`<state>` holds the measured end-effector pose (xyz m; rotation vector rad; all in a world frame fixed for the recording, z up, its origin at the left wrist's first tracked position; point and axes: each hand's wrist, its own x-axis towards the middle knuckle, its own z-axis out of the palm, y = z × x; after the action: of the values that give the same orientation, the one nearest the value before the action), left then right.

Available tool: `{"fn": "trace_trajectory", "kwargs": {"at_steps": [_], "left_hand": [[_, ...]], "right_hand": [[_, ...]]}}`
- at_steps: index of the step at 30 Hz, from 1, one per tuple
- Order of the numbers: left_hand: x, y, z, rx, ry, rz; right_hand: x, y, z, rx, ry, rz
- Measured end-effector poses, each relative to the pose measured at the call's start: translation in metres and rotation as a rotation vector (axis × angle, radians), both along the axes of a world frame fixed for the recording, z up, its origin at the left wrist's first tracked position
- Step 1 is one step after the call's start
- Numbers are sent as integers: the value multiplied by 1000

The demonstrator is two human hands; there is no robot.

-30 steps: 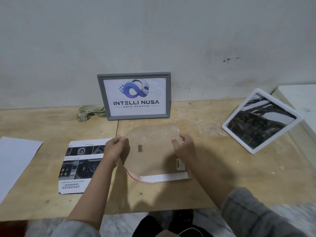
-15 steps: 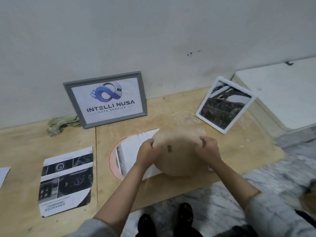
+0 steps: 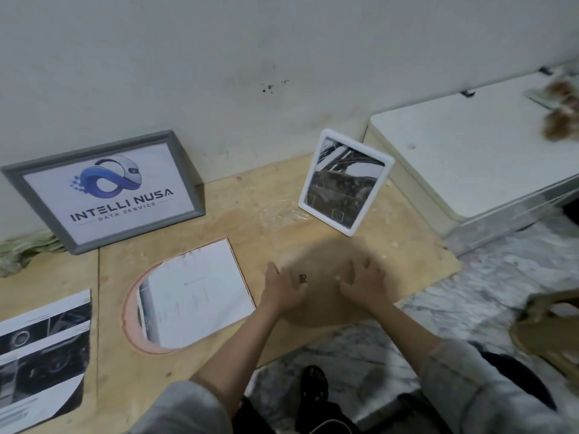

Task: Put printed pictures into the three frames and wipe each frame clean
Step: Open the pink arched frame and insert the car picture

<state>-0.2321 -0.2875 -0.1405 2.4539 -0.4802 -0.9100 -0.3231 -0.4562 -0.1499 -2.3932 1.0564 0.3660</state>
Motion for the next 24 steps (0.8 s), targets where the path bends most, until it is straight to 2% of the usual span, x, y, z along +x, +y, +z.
{"fn": "trace_trajectory", "kwargs": {"at_steps": [5,9,11,14,19,24], "left_hand": [[-12,-8,-5,87,-9,-27],[-17,-8,-9,66,-35,2],[-15,-4,-9,-12,-25,44],[-12,8,-2,-161,-87,173],[-7,53,13,-276,-241,457],[5,119,10,-225,-303,741]], "right_hand": [[1,11,-13,-15,61,73],[2,14,-16,-21,47,67],[5,17,-13,-14,6,67],[13,26,-9,-36,-83,123],[44,63,0,-58,-174,325],[76,130,10,-23,-305,495]]}}
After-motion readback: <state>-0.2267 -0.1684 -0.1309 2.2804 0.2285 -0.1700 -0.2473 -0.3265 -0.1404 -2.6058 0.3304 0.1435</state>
